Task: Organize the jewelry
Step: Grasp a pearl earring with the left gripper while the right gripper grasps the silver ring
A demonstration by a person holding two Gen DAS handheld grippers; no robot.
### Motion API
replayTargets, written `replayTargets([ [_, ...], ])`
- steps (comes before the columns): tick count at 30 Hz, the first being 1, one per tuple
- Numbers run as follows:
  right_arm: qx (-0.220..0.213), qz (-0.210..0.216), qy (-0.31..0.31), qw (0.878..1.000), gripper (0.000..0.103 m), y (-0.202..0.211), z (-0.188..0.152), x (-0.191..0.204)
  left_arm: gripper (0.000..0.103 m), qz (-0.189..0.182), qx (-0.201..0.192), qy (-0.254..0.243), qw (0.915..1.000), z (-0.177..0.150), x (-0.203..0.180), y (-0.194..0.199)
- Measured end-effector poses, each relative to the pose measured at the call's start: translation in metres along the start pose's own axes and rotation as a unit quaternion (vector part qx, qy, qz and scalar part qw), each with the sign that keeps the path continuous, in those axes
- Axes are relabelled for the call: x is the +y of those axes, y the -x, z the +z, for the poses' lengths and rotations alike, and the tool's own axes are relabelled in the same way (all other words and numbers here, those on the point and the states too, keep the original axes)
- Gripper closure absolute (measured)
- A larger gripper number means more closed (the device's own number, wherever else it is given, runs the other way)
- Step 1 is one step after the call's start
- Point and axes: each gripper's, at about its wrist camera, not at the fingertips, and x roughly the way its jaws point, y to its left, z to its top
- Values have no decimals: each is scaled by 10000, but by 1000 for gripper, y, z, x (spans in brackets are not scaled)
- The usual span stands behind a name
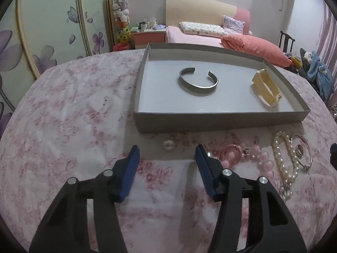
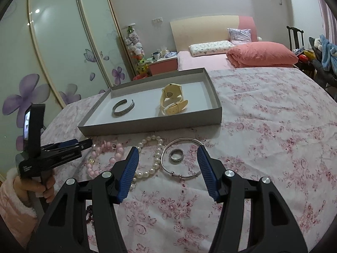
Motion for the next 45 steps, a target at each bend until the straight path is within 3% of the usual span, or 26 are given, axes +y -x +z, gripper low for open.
replayTargets([
  [11, 129, 74, 28, 9999, 45, -11, -6, 1, 67, 125, 64, 169, 9998, 8, 1, -9],
  [17, 182, 45, 7, 9998, 45, -15, -8, 0, 89, 219, 67, 238, 9995, 14, 3, -11],
  [27, 339, -177, 102, 9992, 45, -20, -9, -5, 89, 218, 65, 187, 9996, 5, 15, -1],
  [38, 830, -439, 658, 9934, 67, -53, 1, 3, 89, 211, 68, 87, 9997, -31, 38, 30],
  [45, 1121, -581, 739, 9892, 71, -72, 6, 6, 89, 182, 65, 117, 9997, -33, 38, 32],
])
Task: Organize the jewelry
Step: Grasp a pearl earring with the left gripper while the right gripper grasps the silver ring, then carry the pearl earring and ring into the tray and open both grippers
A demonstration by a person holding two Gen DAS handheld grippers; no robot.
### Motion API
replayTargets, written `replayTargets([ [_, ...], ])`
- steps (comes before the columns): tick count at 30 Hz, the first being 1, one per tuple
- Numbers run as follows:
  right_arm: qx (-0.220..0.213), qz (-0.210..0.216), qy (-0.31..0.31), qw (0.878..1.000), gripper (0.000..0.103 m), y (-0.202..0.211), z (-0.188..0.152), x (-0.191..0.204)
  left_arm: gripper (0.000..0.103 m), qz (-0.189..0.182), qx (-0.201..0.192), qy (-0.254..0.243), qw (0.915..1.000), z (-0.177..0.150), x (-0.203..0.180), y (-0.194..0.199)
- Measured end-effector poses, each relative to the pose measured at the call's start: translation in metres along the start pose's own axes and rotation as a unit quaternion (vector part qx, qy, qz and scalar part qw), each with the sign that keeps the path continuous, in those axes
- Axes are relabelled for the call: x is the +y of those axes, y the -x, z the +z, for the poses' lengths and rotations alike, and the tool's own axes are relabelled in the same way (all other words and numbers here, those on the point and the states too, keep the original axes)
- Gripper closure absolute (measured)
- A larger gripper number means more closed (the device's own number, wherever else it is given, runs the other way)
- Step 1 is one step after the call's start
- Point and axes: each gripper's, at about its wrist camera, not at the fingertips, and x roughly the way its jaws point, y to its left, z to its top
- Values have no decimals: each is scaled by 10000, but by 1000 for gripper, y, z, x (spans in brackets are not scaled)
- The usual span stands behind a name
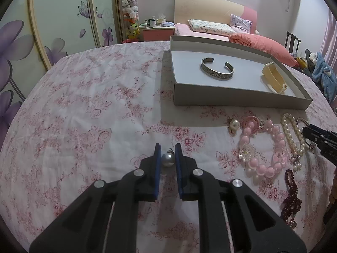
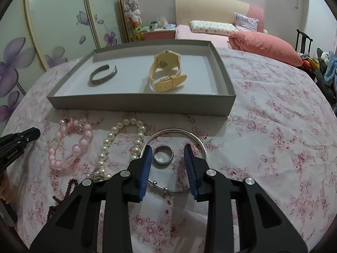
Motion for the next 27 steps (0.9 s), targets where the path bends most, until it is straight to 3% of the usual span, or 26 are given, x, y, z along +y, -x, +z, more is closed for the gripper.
replayTargets([
  [4, 9, -131, 139, 9998, 73, -2, 2, 5, 89, -21, 0, 13, 10000, 0, 0, 0],
  [6, 7, -166, 235, 9996, 80, -2, 2, 9, 89, -23, 0, 16, 10000, 0, 0, 0],
  [12, -58, -216, 224, 9995, 80, 5, -3, 10, 89, -27, -3, 19, 10000, 0, 1, 1],
  [20, -1255, -148, 48, 9920, 80, 59, -6, 11, 89, -213, -261, 128, 9994, -1, -4, 13],
  [27, -2078, -162, 229, 9778, 80, 87, -8, 32, 89, -124, -1001, -9, 9949, -3, -27, 49],
])
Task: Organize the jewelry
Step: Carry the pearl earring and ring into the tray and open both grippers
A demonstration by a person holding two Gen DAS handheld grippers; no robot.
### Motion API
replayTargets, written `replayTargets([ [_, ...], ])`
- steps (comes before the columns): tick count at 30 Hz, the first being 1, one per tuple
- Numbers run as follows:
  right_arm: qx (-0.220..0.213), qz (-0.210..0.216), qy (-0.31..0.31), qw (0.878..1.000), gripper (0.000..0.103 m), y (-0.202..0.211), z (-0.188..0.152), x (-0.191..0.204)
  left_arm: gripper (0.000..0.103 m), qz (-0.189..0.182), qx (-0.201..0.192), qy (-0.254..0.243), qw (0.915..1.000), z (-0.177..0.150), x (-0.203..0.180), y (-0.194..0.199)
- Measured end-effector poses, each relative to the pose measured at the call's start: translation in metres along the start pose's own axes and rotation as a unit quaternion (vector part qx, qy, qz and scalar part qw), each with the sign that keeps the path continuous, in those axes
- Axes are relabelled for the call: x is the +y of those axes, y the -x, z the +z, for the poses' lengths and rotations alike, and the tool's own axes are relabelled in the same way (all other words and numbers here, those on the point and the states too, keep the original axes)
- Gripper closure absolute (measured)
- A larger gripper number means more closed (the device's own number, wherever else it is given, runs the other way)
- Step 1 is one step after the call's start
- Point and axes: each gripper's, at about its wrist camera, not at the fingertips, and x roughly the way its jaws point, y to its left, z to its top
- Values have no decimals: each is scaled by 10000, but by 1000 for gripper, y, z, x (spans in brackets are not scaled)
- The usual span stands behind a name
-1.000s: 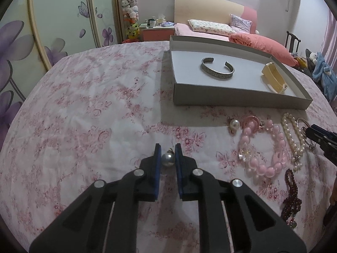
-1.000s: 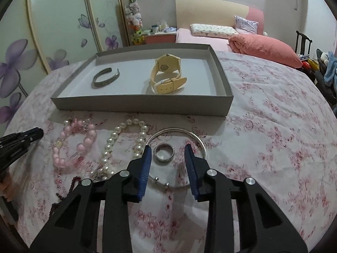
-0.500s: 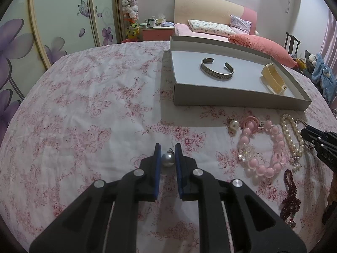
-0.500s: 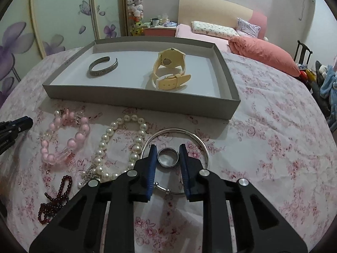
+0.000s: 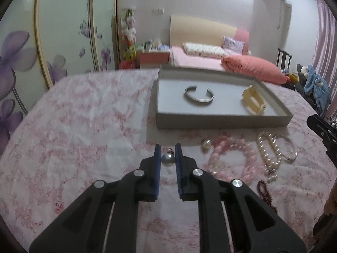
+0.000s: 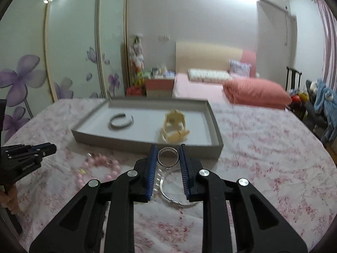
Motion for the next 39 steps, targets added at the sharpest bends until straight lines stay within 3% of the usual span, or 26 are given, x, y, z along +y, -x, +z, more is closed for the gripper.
replayTargets([
  [5, -581, -6, 33, 9983, 80, 19, 1, 11, 89, 215, -617, -105, 9978, 0, -14, 26],
  [13, -1235, -173, 91, 9922, 80, 37, -2, 20, 89, 629, -1505, -276, 9862, -4, -32, 56],
  [31, -1646, -299, 46, 9859, 80, 38, 4, 16, 89, 707, -1776, -339, 9810, 5, -33, 57],
  [39, -1834, -305, 102, 9825, 80, 18, 32, 12, 89, 612, -1835, -148, 9810, 43, -27, 34],
])
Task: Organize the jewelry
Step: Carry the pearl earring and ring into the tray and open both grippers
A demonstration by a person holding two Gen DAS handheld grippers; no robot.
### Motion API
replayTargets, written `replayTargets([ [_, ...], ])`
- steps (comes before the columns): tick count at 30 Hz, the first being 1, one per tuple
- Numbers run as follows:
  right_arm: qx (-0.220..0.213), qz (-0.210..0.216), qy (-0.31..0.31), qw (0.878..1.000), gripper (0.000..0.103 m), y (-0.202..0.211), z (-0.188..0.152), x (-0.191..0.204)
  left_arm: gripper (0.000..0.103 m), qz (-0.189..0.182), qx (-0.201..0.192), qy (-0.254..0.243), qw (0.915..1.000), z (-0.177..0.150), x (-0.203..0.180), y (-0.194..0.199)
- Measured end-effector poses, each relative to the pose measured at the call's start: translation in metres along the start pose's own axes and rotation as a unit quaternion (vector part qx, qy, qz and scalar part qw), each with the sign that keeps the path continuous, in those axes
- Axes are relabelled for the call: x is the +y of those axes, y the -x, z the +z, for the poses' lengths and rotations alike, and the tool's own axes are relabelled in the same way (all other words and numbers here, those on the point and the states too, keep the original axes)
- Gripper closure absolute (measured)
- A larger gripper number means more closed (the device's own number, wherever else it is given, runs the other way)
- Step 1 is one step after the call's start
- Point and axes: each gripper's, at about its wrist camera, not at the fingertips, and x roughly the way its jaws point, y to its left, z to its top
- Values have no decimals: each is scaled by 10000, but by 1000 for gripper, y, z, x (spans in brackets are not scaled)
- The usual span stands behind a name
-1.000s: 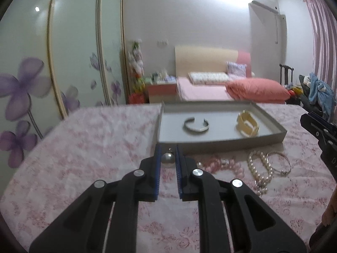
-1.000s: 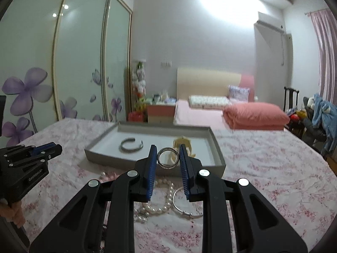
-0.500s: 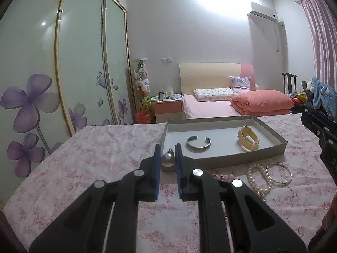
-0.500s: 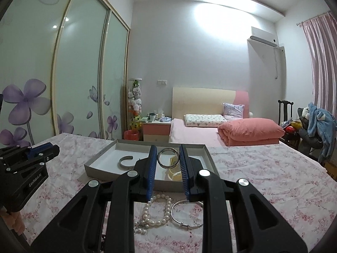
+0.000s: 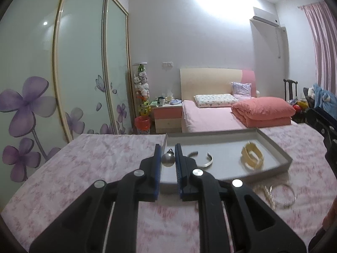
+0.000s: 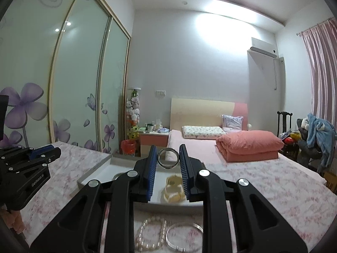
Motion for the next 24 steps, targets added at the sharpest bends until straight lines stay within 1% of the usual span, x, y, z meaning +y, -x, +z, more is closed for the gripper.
replayTargets([
  [4, 78, -35, -207, 9997, 80, -26, 5, -8, 89, 28, 42, 132, 9999, 16, -2, -29],
  [7, 386, 27, -442, 9983, 80, -54, 3, -14, 89, -34, 197, 211, 9996, 23, -5, -54],
  [11, 858, 86, -628, 9943, 80, -92, -7, -20, 89, -224, 607, 240, 9976, 24, -14, -92],
  [15, 1447, 154, -863, 9856, 80, -128, -23, -24, 89, -447, 1080, 302, 9927, 17, -23, -129],
  [19, 2065, 291, -972, 9732, 80, -154, -38, -24, 89, -599, 1335, 157, 9891, 12, -36, -154],
  [22, 2325, 361, -1043, 9663, 80, -163, -45, -22, 89, -767, 1549, 113, 9849, 7, -42, -168],
  [24, 2442, 442, -1203, 9612, 80, -169, -48, -26, 89, -866, 1669, 127, 9821, 4, -44, -175],
])
